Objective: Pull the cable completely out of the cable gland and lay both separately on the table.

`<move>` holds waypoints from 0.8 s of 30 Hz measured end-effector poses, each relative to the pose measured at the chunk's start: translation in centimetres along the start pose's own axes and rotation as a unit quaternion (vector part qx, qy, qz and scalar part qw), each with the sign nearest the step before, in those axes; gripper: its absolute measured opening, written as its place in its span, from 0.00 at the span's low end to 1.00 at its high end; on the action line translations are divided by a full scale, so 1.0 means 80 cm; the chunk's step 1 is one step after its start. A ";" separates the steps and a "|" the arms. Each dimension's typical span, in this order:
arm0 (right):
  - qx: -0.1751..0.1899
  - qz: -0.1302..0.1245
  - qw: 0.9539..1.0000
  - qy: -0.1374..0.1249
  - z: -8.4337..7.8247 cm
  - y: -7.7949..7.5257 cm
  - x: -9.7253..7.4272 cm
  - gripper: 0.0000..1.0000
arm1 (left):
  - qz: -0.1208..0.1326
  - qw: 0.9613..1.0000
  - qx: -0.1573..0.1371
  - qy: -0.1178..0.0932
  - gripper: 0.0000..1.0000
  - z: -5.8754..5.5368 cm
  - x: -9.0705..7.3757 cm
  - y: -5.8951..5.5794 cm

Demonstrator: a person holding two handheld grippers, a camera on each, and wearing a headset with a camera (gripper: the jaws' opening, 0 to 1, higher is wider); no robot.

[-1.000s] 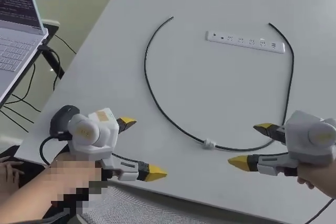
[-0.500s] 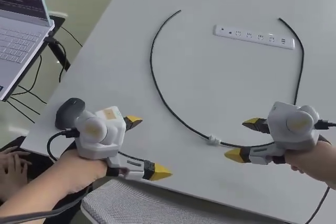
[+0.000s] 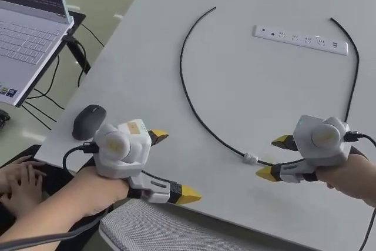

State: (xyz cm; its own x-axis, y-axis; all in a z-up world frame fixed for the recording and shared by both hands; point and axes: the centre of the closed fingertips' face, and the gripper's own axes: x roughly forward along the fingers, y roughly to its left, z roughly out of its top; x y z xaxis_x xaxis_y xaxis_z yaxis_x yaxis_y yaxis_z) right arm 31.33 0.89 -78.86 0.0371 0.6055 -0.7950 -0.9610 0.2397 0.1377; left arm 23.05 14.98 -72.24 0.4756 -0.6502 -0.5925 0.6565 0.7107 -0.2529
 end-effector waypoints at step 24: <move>-0.041 0.025 0.998 0.034 -0.006 0.002 0.038 0.23 | 0.013 0.999 0.012 0.028 0.96 -0.018 0.002 0.015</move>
State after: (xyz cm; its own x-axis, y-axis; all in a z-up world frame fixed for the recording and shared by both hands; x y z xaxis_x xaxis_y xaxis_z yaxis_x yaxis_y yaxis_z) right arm 31.15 2.43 -81.55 -0.0273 0.5618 -0.8268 -0.9805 0.1458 0.1314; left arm 23.05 16.09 -73.71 0.4600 -0.6155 -0.6400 0.6582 0.7201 -0.2194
